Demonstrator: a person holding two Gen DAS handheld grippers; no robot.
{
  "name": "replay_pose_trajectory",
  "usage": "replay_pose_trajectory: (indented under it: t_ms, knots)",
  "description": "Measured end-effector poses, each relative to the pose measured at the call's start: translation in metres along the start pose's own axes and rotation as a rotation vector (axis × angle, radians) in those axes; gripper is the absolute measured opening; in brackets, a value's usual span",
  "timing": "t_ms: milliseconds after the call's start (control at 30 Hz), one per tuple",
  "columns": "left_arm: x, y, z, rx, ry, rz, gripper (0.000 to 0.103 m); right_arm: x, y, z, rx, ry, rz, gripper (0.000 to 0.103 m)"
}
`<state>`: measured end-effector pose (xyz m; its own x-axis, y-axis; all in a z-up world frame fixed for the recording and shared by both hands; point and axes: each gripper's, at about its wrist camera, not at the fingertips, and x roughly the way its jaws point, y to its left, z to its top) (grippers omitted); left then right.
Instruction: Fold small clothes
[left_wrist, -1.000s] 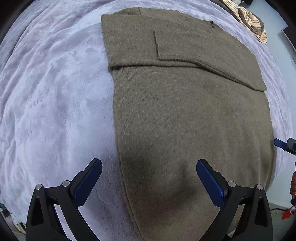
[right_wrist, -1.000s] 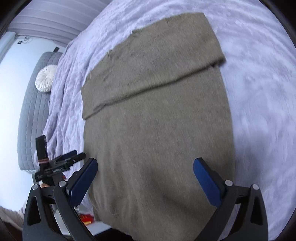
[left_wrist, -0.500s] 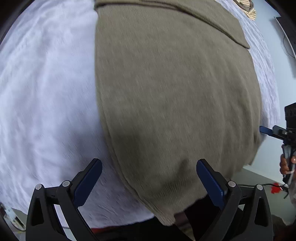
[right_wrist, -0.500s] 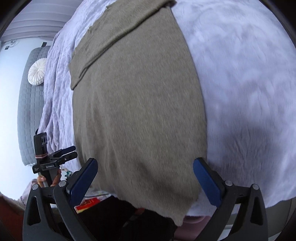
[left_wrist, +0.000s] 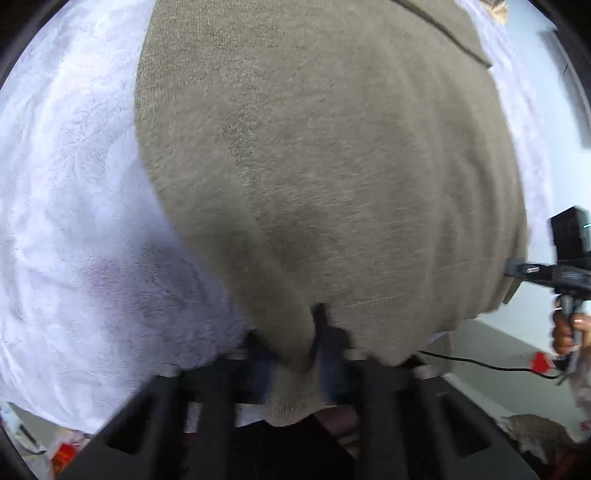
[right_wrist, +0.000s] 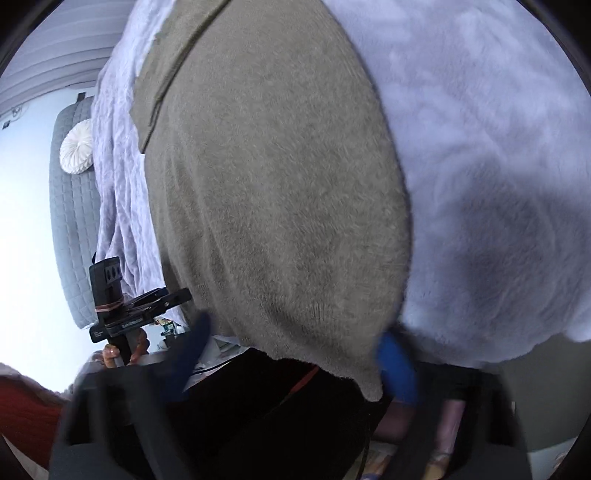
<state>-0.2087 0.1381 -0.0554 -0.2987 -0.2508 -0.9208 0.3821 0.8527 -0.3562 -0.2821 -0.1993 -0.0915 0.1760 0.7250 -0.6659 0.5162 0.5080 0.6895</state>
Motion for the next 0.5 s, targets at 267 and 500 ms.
replay_pose_trajectory:
  t_ms: [267, 500]
  knots:
    - [-0.084, 0.024, 0.033, -0.073, -0.199, -0.214, 0.013, -0.042, 0.049, 0.023, -0.072, -0.186, 0.309, 0.008]
    - [-0.116, 0.037, 0.124, -0.075, -0.444, -0.101, 0.013, -0.063, 0.082, 0.113, -0.105, -0.336, 0.407, 0.008]
